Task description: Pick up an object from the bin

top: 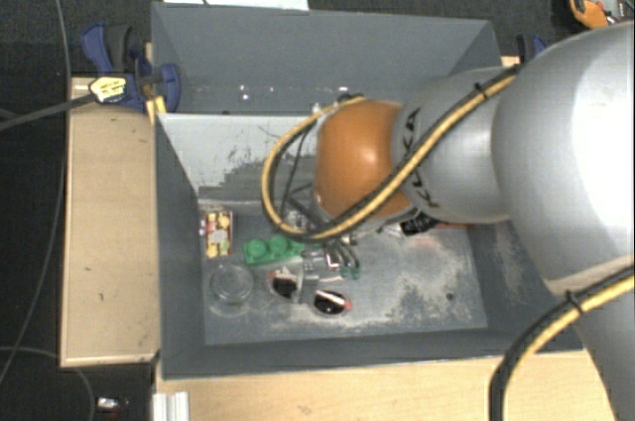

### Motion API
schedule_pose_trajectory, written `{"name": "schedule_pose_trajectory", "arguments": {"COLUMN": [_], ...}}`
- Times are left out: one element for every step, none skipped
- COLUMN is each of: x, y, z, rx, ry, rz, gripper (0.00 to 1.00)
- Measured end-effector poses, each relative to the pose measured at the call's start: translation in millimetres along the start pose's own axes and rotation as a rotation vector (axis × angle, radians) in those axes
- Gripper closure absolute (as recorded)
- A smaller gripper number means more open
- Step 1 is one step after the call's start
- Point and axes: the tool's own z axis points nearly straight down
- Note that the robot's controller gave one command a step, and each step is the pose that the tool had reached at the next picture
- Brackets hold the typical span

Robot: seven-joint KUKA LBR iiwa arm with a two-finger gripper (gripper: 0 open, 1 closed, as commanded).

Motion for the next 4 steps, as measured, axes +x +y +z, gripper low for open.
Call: {"name": "schedule_pose_trajectory", "arguments": {"x": [-34.3,59.3,-22.6,-22.5], "y": [-4.8,-5.8,-5.1,-5.1], "z": [-1.6,-0.8,-2.8,-2.8], "rx": [-0.002,-0.002,-0.005,-0.005], "ry": [-0.003,0.001,-0.012,-0.012], "rz": [0.217,0.086,0.198,0.199], "gripper": [0.00,0.00,1.00,1.00]}}
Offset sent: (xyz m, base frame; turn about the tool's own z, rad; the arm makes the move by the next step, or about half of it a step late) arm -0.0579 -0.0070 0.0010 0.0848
